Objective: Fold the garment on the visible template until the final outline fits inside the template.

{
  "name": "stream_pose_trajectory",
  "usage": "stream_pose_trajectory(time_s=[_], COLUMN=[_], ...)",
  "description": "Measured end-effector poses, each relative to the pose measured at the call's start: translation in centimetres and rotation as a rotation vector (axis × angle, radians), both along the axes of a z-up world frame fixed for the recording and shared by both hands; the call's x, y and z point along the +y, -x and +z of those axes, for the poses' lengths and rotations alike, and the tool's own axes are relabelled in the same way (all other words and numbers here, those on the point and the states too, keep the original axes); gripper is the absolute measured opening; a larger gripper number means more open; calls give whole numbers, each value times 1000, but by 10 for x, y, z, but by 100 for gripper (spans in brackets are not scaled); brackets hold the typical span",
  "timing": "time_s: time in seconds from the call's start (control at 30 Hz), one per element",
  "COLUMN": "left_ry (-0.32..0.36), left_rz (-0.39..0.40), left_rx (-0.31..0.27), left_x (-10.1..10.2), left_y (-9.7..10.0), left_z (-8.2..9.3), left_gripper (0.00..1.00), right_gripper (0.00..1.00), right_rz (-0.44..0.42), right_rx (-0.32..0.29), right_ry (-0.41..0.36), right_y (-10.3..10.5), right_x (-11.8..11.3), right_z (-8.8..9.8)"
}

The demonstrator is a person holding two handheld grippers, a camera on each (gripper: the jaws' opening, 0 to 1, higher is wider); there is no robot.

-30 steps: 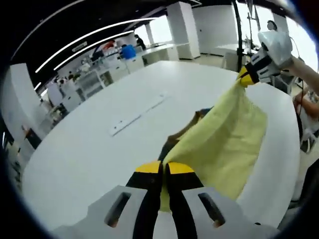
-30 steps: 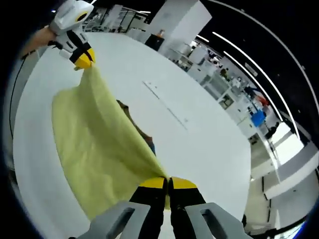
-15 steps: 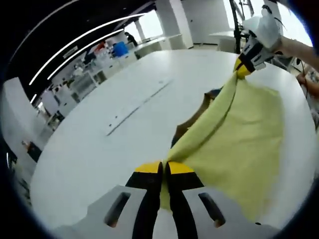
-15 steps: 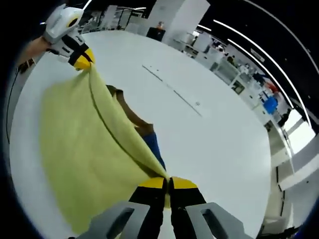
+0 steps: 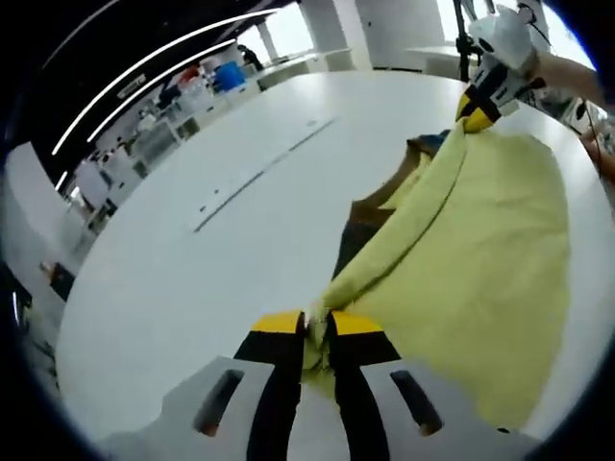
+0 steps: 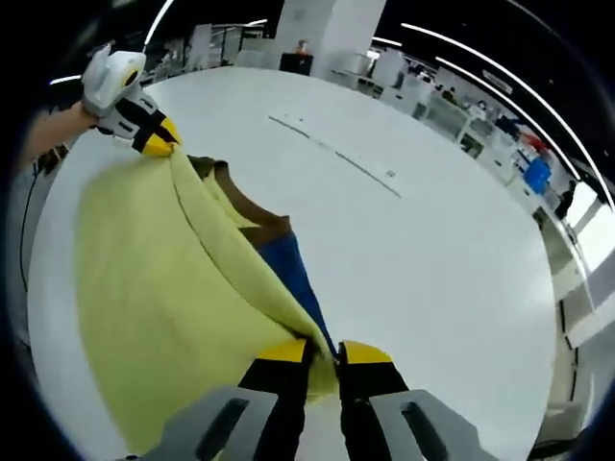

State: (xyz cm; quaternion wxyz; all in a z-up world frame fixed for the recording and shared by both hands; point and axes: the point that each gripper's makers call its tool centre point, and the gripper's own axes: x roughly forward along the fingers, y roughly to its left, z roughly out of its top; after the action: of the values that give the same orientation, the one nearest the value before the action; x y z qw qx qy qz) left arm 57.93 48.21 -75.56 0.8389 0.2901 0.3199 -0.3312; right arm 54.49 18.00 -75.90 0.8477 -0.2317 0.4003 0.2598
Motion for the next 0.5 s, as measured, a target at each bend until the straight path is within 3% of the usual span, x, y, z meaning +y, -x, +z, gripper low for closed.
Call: stream_pose_trajectory(time_s=[0.2, 0.33, 0.43, 0.5], left_ry=[55, 48, 57, 34], left_rz=[-31, -32, -49, -67], left_rx=[8, 0, 1, -7], left_x=[6, 13, 13, 14], left_y=[7, 7, 11, 12], left_z=[4, 4, 6, 5], left_gripper=[19, 23, 24, 22], right_gripper=[27, 25, 25, 20], right_rz=[75, 110, 180, 185], right_rx=[-16, -44, -73, -82], right_ry=[12, 52, 135, 148], right_y=[7, 6, 6, 6], right_x=[2, 1, -1, -1], right_z=[7, 6, 4, 1])
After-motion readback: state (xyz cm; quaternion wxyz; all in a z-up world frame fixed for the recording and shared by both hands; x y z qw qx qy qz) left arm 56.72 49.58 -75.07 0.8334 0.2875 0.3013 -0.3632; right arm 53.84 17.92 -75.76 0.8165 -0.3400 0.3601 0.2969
